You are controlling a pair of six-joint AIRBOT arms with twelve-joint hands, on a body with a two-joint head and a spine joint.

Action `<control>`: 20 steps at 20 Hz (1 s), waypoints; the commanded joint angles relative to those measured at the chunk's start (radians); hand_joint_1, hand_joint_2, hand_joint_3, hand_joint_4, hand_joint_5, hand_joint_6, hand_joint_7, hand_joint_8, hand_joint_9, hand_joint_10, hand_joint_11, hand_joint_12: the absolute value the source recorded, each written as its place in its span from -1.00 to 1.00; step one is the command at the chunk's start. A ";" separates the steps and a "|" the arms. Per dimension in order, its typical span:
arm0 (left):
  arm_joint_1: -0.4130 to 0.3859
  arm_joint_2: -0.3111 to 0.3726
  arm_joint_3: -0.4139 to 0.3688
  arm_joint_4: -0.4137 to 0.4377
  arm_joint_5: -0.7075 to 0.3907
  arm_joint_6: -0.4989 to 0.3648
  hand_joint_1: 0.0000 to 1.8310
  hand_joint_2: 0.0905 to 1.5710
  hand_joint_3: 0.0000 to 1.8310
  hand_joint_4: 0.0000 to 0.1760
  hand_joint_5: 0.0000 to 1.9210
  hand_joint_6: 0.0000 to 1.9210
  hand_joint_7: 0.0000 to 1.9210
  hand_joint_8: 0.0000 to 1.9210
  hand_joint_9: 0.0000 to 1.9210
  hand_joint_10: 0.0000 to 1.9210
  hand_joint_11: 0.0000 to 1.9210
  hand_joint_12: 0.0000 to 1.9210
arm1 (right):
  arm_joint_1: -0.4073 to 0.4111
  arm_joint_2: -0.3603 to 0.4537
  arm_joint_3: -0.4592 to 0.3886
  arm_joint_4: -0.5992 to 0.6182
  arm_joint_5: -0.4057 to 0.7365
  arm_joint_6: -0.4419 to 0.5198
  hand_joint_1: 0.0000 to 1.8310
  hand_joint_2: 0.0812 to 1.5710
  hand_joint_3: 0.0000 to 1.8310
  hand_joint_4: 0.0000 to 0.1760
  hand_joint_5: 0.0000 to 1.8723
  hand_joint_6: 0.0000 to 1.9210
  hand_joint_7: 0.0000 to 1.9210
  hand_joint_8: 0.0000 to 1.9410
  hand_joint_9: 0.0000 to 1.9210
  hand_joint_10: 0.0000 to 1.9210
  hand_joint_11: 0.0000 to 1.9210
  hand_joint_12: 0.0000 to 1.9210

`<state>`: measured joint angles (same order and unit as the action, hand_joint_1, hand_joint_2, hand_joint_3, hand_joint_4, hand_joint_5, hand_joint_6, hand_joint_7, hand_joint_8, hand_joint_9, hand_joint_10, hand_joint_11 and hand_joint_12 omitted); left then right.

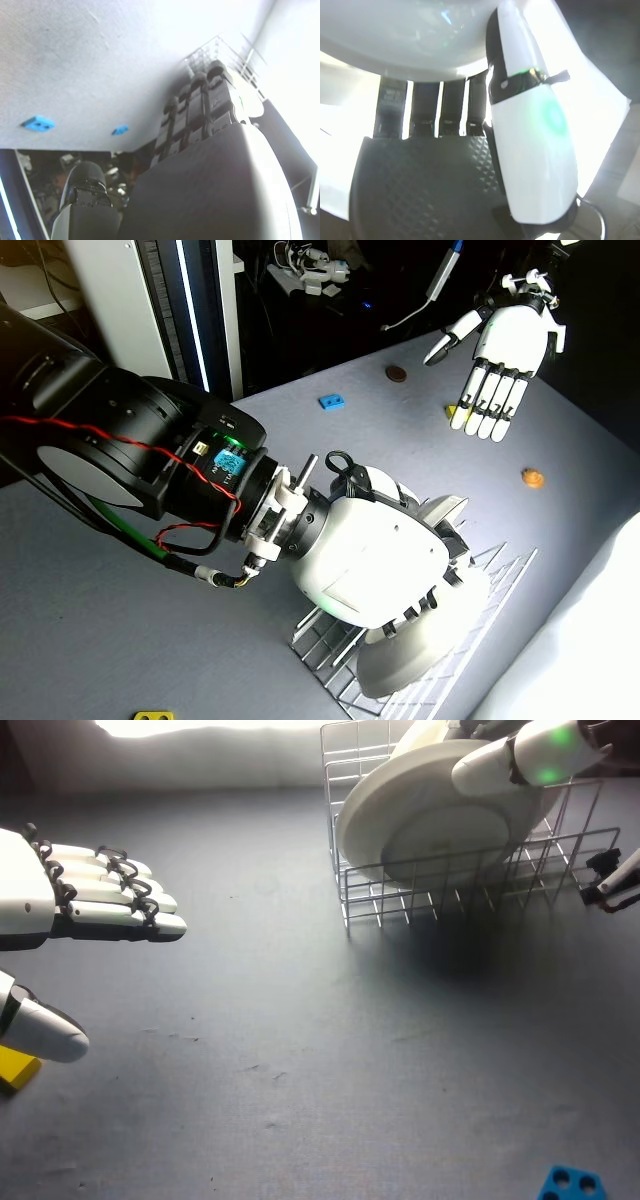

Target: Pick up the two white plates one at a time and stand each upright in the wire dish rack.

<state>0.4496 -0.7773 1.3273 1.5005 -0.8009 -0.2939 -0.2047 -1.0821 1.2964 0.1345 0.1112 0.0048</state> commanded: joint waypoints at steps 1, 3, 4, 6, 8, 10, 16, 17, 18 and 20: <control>-0.013 0.003 0.004 -0.063 -0.024 -0.004 -1.00 0.37 -1.00 -1.00 -1.00 -1.00 -1.00 -1.00 -1.00 -1.00 -1.00 -1.00 | 0.010 0.008 0.007 0.022 0.149 0.016 0.32 0.36 -1.00 -1.00 -0.16 -0.61 -0.03 -0.87 -0.06 -0.92 -0.57 0.24; -0.013 0.003 0.004 -0.063 -0.024 -0.004 -1.00 0.38 -1.00 -1.00 -1.00 -1.00 -1.00 -1.00 -1.00 -1.00 -1.00 -1.00 | 0.008 0.007 0.007 0.022 0.149 0.014 0.34 0.32 -1.00 -1.00 -0.09 -0.85 -0.01 -0.96 -0.06 -0.94 -0.58 0.27; -0.013 0.002 0.004 -0.063 -0.024 -0.004 -1.00 0.37 -1.00 -1.00 -1.00 -1.00 -1.00 -1.00 -1.00 -1.00 -1.00 -1.00 | 0.006 0.007 0.007 0.022 0.149 0.012 0.34 0.33 -1.00 -1.00 -0.08 -0.89 -0.01 -0.98 -0.07 -0.94 -0.60 0.29; -0.013 0.002 0.004 -0.063 -0.024 -0.004 -1.00 0.38 -1.00 -1.00 -1.00 -1.00 -1.00 -1.00 -1.00 -1.00 -1.00 -1.00 | 0.006 0.007 0.007 0.022 0.149 0.011 0.30 0.34 -1.00 -1.00 -0.09 -0.91 -0.02 -0.98 -0.08 -0.95 -0.61 0.29; -0.013 0.002 0.004 -0.063 -0.024 -0.004 -1.00 0.38 -1.00 -1.00 -1.00 -1.00 -1.00 -1.00 -1.00 -1.00 -1.00 -1.00 | 0.006 0.007 0.007 0.022 0.153 0.011 0.28 0.34 -1.00 -1.00 -0.10 -0.92 -0.03 -0.99 -0.09 -0.95 -0.62 0.29; -0.012 0.002 0.004 -0.063 -0.024 -0.004 -1.00 0.37 -1.00 -1.00 -1.00 -1.00 -1.00 -1.00 -1.00 -1.00 -1.00 -1.00 | 0.013 0.007 0.007 0.022 0.155 0.009 0.26 0.35 -1.00 -1.00 -0.12 -0.94 -0.04 -1.00 -0.10 -0.96 -0.64 0.32; -0.010 0.003 0.004 -0.063 -0.024 -0.004 -1.00 0.37 -1.00 -1.00 -1.00 -1.00 -1.00 -1.00 -1.00 -1.00 -1.00 -1.00 | 0.049 0.009 0.007 0.022 0.155 0.005 0.23 0.33 -1.00 -1.00 -0.18 -0.98 -0.11 -1.00 -0.16 -0.98 -0.72 0.33; -0.010 0.003 0.004 -0.062 -0.025 -0.004 -1.00 0.37 -1.00 -1.00 -1.00 -1.00 -1.00 -1.00 -1.00 -1.00 -1.00 -1.00 | 0.054 0.010 0.007 0.022 0.155 0.005 0.23 0.33 -1.00 -1.00 -0.19 -0.99 -0.12 -1.00 -0.16 -0.99 -0.72 0.33; -0.010 0.003 0.004 -0.058 -0.026 -0.004 -1.00 0.37 -1.00 -1.00 -1.00 -1.00 -1.00 -1.00 -1.00 -1.00 -1.00 -1.00 | 0.058 0.010 0.007 0.022 0.155 0.005 0.22 0.33 -1.00 -1.00 -0.20 -0.99 -0.14 -1.00 -0.18 -1.00 -0.75 0.33; -0.010 0.002 0.004 -0.056 -0.028 -0.004 -1.00 0.37 -1.00 -1.00 -1.00 -1.00 -1.00 -1.00 -1.00 -1.00 -1.00 -1.00 | 0.070 0.012 0.006 0.022 0.155 0.005 0.20 0.34 -1.00 -1.00 -0.24 -1.00 -0.18 -1.00 -0.21 -1.00 -0.77 0.32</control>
<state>0.4496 -0.7773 1.3273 1.5028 -0.8017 -0.2939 -0.1524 -1.0798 1.2984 0.1421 0.1463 0.0006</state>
